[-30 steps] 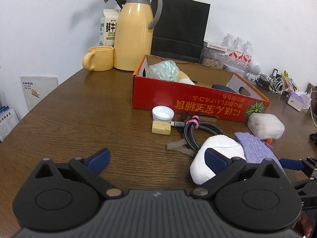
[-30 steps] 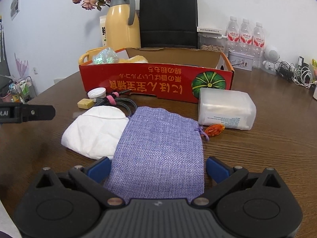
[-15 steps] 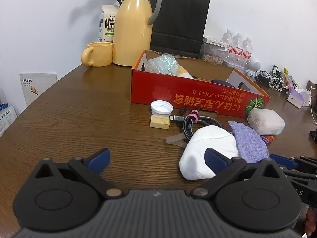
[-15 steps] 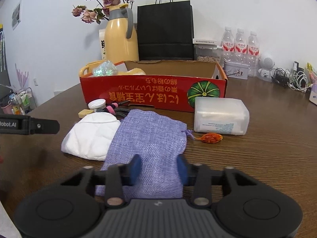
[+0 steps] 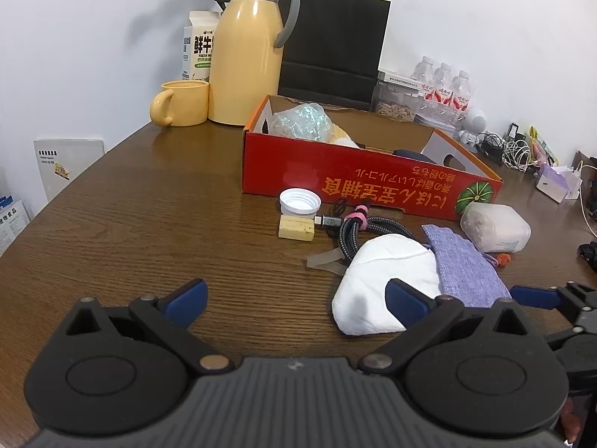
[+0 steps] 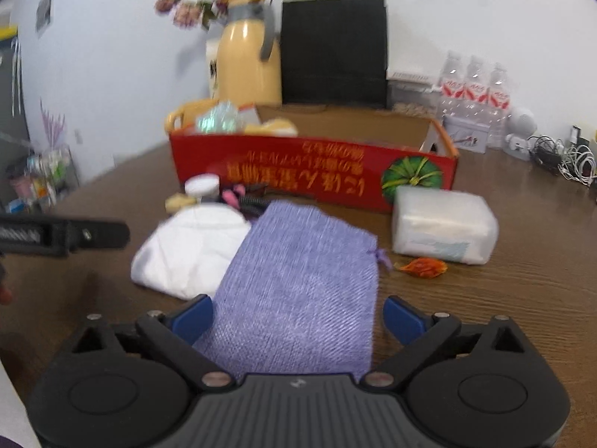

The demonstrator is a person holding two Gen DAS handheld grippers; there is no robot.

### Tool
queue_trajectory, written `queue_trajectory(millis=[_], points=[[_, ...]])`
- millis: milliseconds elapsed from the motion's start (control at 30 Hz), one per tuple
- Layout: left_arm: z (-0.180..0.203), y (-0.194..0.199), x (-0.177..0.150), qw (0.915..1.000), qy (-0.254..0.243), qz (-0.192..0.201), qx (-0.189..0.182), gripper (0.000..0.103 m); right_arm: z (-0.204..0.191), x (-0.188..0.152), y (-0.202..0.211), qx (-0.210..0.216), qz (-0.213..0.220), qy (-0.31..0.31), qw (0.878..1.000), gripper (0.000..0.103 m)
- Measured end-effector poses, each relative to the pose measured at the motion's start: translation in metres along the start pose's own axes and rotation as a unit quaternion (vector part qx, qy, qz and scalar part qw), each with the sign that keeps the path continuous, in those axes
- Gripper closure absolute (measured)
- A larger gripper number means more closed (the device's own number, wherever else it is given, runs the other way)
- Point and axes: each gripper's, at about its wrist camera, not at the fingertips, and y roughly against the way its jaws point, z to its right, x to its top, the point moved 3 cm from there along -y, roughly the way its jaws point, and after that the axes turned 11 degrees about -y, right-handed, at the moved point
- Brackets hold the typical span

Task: Organize objects
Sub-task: 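Close the right tool on the purple cloth pouch and lift it, then grasp the white face mask with the left tool while the right tool holds the pouch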

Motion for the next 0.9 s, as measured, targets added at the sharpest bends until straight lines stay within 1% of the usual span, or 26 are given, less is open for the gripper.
queue_trajectory(millis=[67, 133, 233, 300, 333, 367, 400, 433, 500, 533, 567, 600, 733, 900], points=[[-0.001, 0.000, -0.001, 1.0000, 0.001, -0.001, -0.001, 0.000, -0.004, 0.000, -0.004, 0.000, -0.011, 0.007, 1.000, 0.002], [-0.002, 0.000, -0.002, 1.0000, 0.002, -0.002, -0.002, 0.000, -0.005, 0.000, -0.006, 0.002, -0.018, 0.008, 1.000, 0.003], [-0.003, -0.001, -0.003, 1.0000, 0.004, -0.004, -0.003, 0.000, -0.005, -0.002, -0.004, 0.004, -0.010, 0.007, 1.000, 0.013], [-0.003, -0.002, -0.004, 1.0000, 0.005, -0.005, -0.003, 0.000, -0.005, -0.003, -0.001, 0.007, -0.002, 0.008, 1.000, 0.025], [-0.003, -0.002, -0.004, 1.0000, 0.005, -0.005, -0.003, 0.000, -0.005, -0.004, 0.000, 0.008, 0.003, 0.009, 1.000, 0.029], [-0.003, -0.002, -0.004, 1.0000, 0.005, -0.005, -0.003, 0.000, -0.005, -0.004, 0.002, 0.008, 0.007, 0.008, 1.000, 0.036], [-0.003, -0.002, -0.004, 1.0000, 0.005, -0.005, -0.002, 0.000, -0.005, -0.005, 0.003, 0.008, 0.011, 0.007, 1.000, 0.045], [-0.003, -0.002, -0.005, 1.0000, 0.005, -0.006, -0.002, 0.000, -0.004, -0.005, 0.004, 0.007, 0.015, 0.006, 1.000, 0.050], [-0.003, -0.002, -0.005, 1.0000, 0.004, -0.006, -0.001, 0.000, -0.004, -0.006, 0.006, 0.008, 0.024, 0.006, 1.000, 0.074], [-0.003, -0.002, -0.005, 1.0000, 0.004, -0.007, -0.002, 0.000, -0.004, -0.007, 0.007, 0.008, 0.027, 0.006, 1.000, 0.079], [-0.002, -0.003, -0.005, 1.0000, 0.002, -0.008, -0.003, 0.000, -0.003, -0.007, 0.008, 0.009, 0.031, 0.004, 0.999, 0.089], [-0.001, -0.003, -0.005, 1.0000, 0.001, -0.008, -0.004, 0.000, -0.002, -0.007, 0.009, 0.013, 0.035, 0.003, 0.999, 0.093], [0.005, -0.006, -0.003, 0.9998, -0.010, -0.010, -0.012, 0.000, 0.005, -0.004, 0.019, 0.022, 0.065, -0.008, 0.998, 0.094], [0.025, -0.013, 0.001, 0.9988, -0.041, -0.014, -0.025, 0.000, 0.018, 0.005, 0.031, 0.012, 0.100, -0.016, 0.995, 0.094]])
